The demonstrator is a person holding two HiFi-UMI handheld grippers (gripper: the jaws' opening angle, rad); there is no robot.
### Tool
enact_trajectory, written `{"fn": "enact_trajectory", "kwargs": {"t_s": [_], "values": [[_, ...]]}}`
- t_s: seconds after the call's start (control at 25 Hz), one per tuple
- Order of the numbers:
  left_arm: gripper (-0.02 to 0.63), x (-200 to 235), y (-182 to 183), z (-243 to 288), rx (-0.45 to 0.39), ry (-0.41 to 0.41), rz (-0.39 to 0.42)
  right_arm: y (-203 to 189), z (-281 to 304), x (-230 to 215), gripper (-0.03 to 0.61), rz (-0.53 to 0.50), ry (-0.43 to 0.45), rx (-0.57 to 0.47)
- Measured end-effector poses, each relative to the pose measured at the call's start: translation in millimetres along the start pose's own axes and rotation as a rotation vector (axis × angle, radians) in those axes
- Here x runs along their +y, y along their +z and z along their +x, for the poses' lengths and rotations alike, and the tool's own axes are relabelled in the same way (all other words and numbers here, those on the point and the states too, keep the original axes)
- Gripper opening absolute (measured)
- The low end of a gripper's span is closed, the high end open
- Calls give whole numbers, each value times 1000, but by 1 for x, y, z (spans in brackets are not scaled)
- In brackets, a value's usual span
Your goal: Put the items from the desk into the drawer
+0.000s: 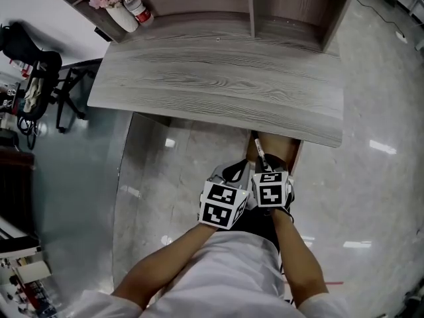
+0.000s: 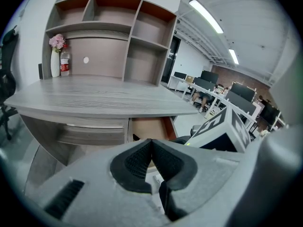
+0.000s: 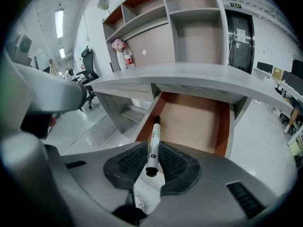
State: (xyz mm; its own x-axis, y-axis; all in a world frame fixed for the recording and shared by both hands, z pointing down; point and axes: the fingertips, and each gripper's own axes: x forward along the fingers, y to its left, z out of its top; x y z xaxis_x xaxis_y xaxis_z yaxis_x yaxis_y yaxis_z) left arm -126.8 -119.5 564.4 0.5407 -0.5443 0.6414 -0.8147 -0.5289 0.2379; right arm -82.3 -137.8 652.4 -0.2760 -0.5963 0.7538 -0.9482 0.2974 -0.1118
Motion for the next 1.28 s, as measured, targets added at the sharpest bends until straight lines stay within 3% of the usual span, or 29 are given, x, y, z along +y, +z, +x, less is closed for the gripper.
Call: {"fn": "enact_trajectory", "kwargs": {"t_s": [0.4,0.68,1.0,1.28], "values": [[5,18,1,2,-5,7,-16,-10,19,6,69,-43,6,67],[5,21,8,-1,-28,6,-32,-8,9,5,67,-44,-1,59],[5,13,20,-14,-52,-2,-37,21,-38,14,29,-23,23,-34],[5,3,36,-33,-75,-3,-33,64,-91,23,15,-69,37,-125]]}}
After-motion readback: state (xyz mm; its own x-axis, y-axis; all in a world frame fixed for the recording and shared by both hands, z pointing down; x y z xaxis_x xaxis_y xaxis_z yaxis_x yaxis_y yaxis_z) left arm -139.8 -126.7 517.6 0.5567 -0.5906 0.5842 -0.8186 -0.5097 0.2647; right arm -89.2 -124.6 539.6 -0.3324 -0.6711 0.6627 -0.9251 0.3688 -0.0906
